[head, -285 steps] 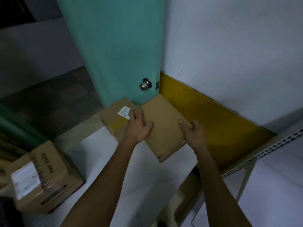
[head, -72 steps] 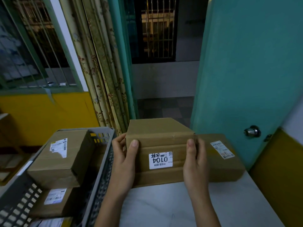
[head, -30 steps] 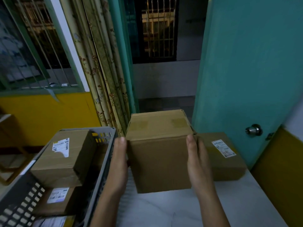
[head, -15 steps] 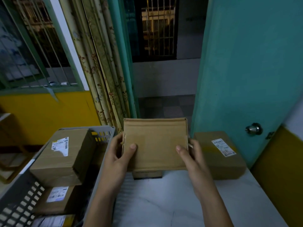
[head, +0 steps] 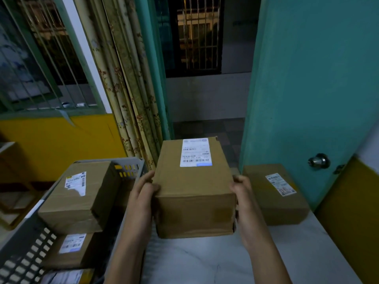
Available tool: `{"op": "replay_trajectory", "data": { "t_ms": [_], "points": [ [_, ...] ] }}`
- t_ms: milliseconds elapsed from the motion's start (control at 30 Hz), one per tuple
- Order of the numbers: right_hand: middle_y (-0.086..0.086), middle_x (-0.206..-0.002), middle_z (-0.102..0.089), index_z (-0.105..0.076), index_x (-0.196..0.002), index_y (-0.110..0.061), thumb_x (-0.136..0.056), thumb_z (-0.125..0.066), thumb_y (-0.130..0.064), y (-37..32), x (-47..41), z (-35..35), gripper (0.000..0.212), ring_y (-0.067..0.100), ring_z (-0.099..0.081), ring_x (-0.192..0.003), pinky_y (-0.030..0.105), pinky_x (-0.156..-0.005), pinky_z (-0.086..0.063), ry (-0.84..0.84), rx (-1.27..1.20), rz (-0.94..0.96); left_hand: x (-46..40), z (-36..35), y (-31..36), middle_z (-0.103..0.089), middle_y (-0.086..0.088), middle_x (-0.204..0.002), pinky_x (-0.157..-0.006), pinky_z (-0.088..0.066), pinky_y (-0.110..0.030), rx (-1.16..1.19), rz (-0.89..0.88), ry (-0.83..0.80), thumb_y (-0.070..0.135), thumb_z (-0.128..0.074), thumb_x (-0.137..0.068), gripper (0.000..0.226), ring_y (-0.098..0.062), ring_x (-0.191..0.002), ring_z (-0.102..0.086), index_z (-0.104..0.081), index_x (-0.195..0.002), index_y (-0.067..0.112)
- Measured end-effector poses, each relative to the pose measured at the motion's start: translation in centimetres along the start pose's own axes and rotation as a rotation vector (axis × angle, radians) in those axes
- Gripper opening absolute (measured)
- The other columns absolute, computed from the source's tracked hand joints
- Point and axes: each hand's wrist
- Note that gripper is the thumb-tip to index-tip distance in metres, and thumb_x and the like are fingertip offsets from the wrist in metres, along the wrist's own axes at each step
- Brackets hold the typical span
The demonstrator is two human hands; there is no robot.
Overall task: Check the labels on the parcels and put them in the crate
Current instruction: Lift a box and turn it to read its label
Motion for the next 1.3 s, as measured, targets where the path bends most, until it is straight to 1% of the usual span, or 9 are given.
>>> {"op": "replay_trajectory", "data": {
  "t_ms": [133, 267, 367, 500, 667, 733, 867, 1033, 1300],
  "points": [
    [-0.008, -0.107, -0.073, -0.060, -0.118, -0.033, -0.078, -0.055, -0.036, -0.2, 0.0, 0.8, 0.041, 0.010, -0.070, -0.100, 0.024, -0.070, -0.053, -0.092, -0.008, 0.019, -0.7, 1.1, 0.3, -0.071, -0.013, -0.113, -0.079, -0.049, -0.040, 0.084, 0.049, -0.076, 0.024, -0.063, -0.074, 0.036, -0.024, -0.104, -0.065, -0.068, -0.108, 0.016],
    [-0.007, -0.097, -0.073, -0.058, -0.106, -0.021, -0.083, -0.072, -0.057, 0.0, 0.2, 0.4, 0.045, 0.009, -0.070, -0.092, 0.024, -0.068, -0.051, -0.008, -0.015, 0.039, -0.7, 0.8, 0.3, -0.069, 0.005, -0.080, -0.064, -0.047, -0.026, -0.070, -0.005, -0.050, 0.033, -0.067, -0.095, 0.022, -0.008, -0.077, -0.065, -0.057, -0.092, 0.014],
    [-0.017, -0.099, -0.073, -0.061, -0.108, -0.031, -0.078, -0.066, -0.053, 0.3, 0.0, 0.3, 0.038, 0.000, -0.070, -0.090, 0.018, -0.064, -0.053, 0.037, 0.080, 0.092, -0.3, 0.4, -0.1, -0.072, 0.013, -0.096, -0.062, -0.049, -0.016, -0.208, -0.061, -0.062, 0.028, -0.068, -0.095, 0.016, 0.000, -0.085, -0.068, -0.062, -0.108, 0.022],
    [-0.026, -0.109, -0.070, -0.059, -0.117, -0.045, -0.095, -0.066, -0.034, 1.1, -0.4, 0.5, 0.025, -0.002, -0.067, -0.102, 0.029, -0.081, -0.054, 0.036, 0.188, 0.115, 0.0, 0.1, -0.3, -0.062, 0.018, -0.120, -0.078, -0.052, -0.028, -0.268, -0.111, -0.011, 0.019, -0.065, -0.097, 0.040, -0.003, -0.106, -0.062, -0.056, -0.130, 0.039],
    [-0.028, -0.088, -0.070, -0.056, -0.106, -0.036, -0.098, -0.059, -0.044, 0.9, -0.3, 0.0, 0.012, -0.005, -0.067, -0.081, 0.019, -0.065, -0.050, 0.087, 0.258, 0.110, 0.4, -0.2, 0.0, -0.054, 0.034, -0.108, -0.075, -0.046, -0.020, -0.312, -0.157, -0.020, 0.041, -0.066, -0.095, 0.025, 0.015, -0.093, -0.055, -0.053, -0.108, 0.057],
    [-0.025, -0.083, -0.070, -0.056, -0.101, -0.032, -0.098, -0.057, -0.047, 0.8, -0.4, -0.1, 0.015, -0.001, -0.068, -0.076, 0.017, -0.058, -0.048, 0.121, 0.315, 0.119, 0.7, -0.2, 0.0, -0.052, 0.034, -0.110, -0.073, -0.044, -0.018, -0.392, -0.197, -0.033, 0.045, -0.064, -0.094, 0.024, 0.015, -0.092, -0.055, -0.054, -0.113, 0.055],
    [-0.006, -0.082, -0.073, -0.058, -0.093, -0.025, -0.099, -0.059, -0.044, 0.9, -0.6, 0.2, 0.019, 0.017, -0.070, -0.079, 0.041, -0.067, -0.053, 0.142, 0.327, 0.125, 0.6, 0.3, -0.3, -0.058, 0.027, -0.115, -0.075, -0.047, -0.020, -0.401, -0.211, -0.023, 0.044, -0.064, -0.095, 0.025, 0.006, -0.096, -0.060, -0.059, -0.119, 0.044],
    [-0.016, -0.064, -0.064, -0.048, -0.077, -0.018, -0.095, -0.059, -0.051, 0.1, -0.1, -0.7, 0.039, -0.003, -0.058, -0.060, 0.014, -0.053, -0.041, 0.174, 0.325, 0.182, 0.4, -0.1, -1.0, -0.064, 0.019, -0.111, -0.079, -0.052, -0.029, -0.383, -0.168, 0.015, 0.046, -0.065, -0.093, 0.031, 0.002, -0.094, -0.065, -0.056, -0.119, 0.032],
    [-0.016, -0.073, -0.067, -0.057, -0.079, -0.018, -0.085, -0.052, -0.060, 0.1, 0.6, -1.6, 0.043, -0.003, -0.063, -0.068, 0.009, -0.058, -0.044, 0.173, 0.355, 0.232, 0.0, -0.1, -1.4, -0.060, 0.022, -0.092, -0.071, -0.044, -0.028, -0.584, -0.287, 0.126, 0.047, -0.055, -0.099, 0.019, 0.004, -0.089, -0.057, -0.052, -0.111, 0.033]
  ]
}}
Point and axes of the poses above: each hand's wrist, its own x-axis away from the middle knuckle, its own z-axis out of the back of the hand, y = z × x
